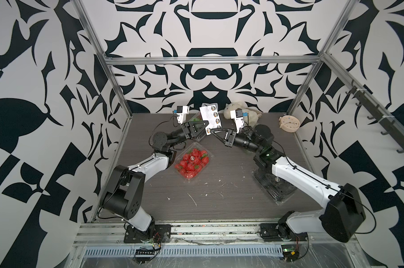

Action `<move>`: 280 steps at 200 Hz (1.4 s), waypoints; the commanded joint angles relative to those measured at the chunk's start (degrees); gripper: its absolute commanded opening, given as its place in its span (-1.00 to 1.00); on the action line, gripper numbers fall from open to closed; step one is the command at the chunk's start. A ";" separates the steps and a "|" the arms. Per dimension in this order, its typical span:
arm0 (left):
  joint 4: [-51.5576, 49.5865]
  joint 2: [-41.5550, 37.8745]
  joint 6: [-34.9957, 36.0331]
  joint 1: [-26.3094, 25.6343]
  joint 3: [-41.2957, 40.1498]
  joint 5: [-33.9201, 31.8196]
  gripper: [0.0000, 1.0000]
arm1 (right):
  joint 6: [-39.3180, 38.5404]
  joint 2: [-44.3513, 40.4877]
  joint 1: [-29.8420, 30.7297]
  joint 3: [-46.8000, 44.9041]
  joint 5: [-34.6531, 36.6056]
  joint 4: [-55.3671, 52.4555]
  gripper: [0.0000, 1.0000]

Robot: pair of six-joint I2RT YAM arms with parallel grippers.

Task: Label fruit boxes
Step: Tear off the label from the label sticker.

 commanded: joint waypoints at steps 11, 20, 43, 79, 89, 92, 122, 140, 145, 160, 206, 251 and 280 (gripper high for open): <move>1.45 0.75 0.40 -0.02 1.07 0.97 -1.00 | -0.93 -0.30 0.10 1.33 -0.93 2.13 -1.00; 1.47 0.77 0.57 -0.12 0.77 0.97 -1.00 | -0.67 -0.24 0.12 1.43 -1.12 2.81 -1.00; 1.52 0.80 0.78 -0.43 0.24 0.76 -1.00 | -0.57 0.07 0.36 1.98 -1.14 3.23 -1.00; 1.51 1.45 1.28 -1.10 -0.20 0.69 -1.00 | -0.66 0.90 0.91 3.17 -1.32 3.49 -1.00; 1.47 1.50 1.37 -1.17 -0.33 0.71 -1.00 | -0.68 0.99 0.99 3.32 -1.32 3.49 -1.00; 1.50 1.50 1.37 -1.18 -0.40 0.71 -1.00 | -0.63 0.98 1.02 3.42 -1.32 3.49 -1.00; 1.52 1.66 1.53 -1.27 -0.59 0.61 -1.00 | -0.66 0.99 1.18 3.72 -1.23 3.93 -1.00; 1.52 2.08 1.63 -1.27 -0.62 0.53 -1.00 | -0.61 0.80 1.42 3.71 -1.50 4.65 -1.00; 1.51 2.19 1.56 -1.27 -0.66 0.47 -1.00 | -0.52 0.67 1.39 3.80 -1.50 4.68 -1.00; 1.51 2.54 1.81 -1.19 -0.62 0.54 -1.00 | -0.69 0.25 1.44 3.73 -1.76 4.81 -1.00; 1.48 3.93 1.88 -0.92 -0.64 0.11 -1.00 | -1.44 -1.96 1.50 2.84 -1.23 4.27 -1.00; 1.50 4.02 2.00 -0.92 -0.77 0.18 -1.00 | -1.71 -2.49 1.48 2.56 -1.15 3.94 -1.00; 1.43 4.06 2.16 0.82 -1.58 0.23 -1.00 | -2.42 -3.13 1.42 2.07 -0.93 3.31 -1.00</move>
